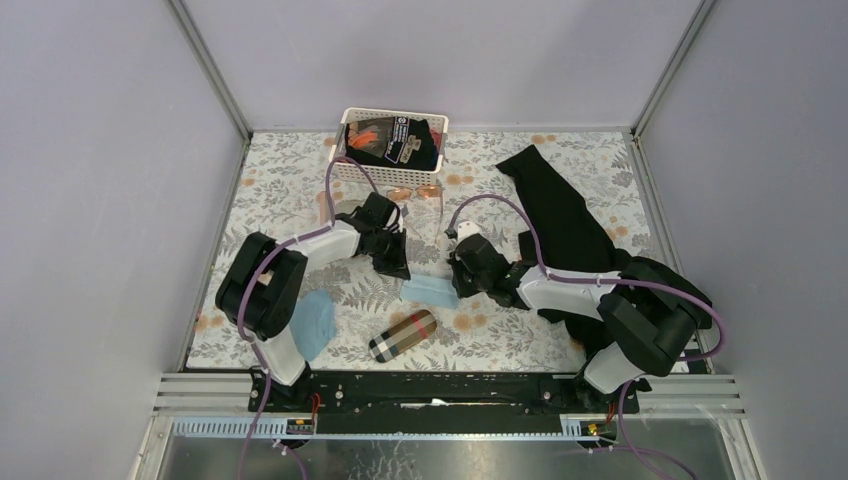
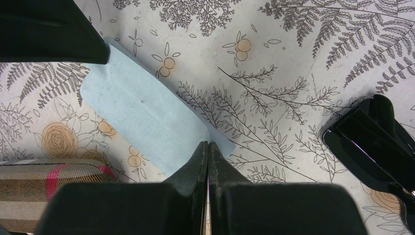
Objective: Organize the sunglasses
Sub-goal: Fold the glasses cleaning cloth at the center of the board.
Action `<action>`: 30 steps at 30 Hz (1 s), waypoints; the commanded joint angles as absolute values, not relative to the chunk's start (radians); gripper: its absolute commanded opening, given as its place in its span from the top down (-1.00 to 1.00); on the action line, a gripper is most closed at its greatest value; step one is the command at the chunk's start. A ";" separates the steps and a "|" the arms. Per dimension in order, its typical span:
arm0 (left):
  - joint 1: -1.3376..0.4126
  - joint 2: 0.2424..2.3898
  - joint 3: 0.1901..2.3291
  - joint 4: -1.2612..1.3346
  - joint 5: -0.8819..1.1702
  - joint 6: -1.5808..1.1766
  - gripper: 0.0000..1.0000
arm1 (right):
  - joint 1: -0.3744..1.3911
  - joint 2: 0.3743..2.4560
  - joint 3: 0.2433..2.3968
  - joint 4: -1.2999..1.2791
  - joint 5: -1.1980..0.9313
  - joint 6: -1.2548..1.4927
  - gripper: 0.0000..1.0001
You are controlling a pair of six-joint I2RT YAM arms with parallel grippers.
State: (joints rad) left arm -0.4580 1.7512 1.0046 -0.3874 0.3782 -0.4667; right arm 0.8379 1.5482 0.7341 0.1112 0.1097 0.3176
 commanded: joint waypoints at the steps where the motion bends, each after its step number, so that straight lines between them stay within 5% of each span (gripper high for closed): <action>1: -0.458 1.699 0.983 -0.346 0.373 -0.472 0.81 | 0.845 1.516 0.737 0.136 0.080 0.316 1.00; 3: -0.459 1.681 0.979 -0.352 0.366 -0.475 0.49 | 0.844 1.507 0.736 0.133 0.064 0.316 0.78; 7: -0.459 1.626 0.974 -0.373 0.364 -0.476 0.23 | 0.846 1.474 0.723 0.130 0.003 0.306 0.65; 30: -0.459 1.627 1.036 -0.389 0.406 -0.488 0.23 | 0.847 1.525 0.725 0.014 -0.133 0.248 0.65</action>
